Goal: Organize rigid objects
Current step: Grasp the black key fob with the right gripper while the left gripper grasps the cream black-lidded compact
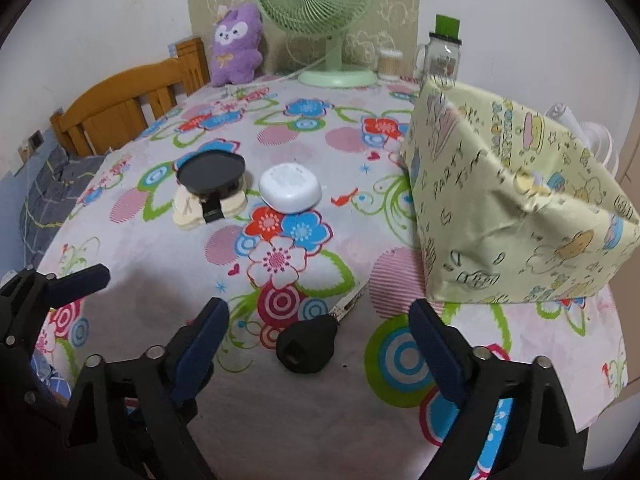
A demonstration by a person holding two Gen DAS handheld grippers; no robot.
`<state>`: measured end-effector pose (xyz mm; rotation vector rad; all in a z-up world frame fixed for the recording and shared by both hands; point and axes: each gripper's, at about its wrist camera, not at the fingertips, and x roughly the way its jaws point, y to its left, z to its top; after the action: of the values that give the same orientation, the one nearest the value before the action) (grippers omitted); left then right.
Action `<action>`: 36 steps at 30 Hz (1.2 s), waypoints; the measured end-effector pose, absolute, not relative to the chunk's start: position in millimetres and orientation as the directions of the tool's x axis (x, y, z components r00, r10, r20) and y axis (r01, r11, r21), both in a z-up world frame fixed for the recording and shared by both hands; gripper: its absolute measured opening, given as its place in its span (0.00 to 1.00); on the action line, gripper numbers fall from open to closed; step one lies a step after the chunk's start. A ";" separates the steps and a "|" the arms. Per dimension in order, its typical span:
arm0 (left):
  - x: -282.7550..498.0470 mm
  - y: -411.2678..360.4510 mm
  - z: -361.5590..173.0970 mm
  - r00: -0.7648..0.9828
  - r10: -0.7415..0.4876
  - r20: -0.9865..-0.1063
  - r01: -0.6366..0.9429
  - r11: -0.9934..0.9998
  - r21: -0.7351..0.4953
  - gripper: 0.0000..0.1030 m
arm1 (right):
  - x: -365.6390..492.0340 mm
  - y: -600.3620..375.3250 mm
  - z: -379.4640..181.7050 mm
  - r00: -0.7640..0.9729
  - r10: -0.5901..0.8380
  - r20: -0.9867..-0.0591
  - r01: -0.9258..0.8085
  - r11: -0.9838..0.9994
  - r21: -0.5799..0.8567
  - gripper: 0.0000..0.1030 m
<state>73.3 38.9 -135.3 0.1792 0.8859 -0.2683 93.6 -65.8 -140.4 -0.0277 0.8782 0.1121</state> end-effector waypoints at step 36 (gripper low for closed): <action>110.9 44.9 -144.9 0.600 -0.155 -0.785 0.278 0.960 0.023 0.99 | 121.6 -51.5 -148.8 0.602 0.062 -0.796 -0.092 0.996 0.008 0.12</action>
<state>110.9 44.9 -144.9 0.1484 0.8928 -0.2520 121.6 -51.5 -148.8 -0.0348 0.9206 0.0893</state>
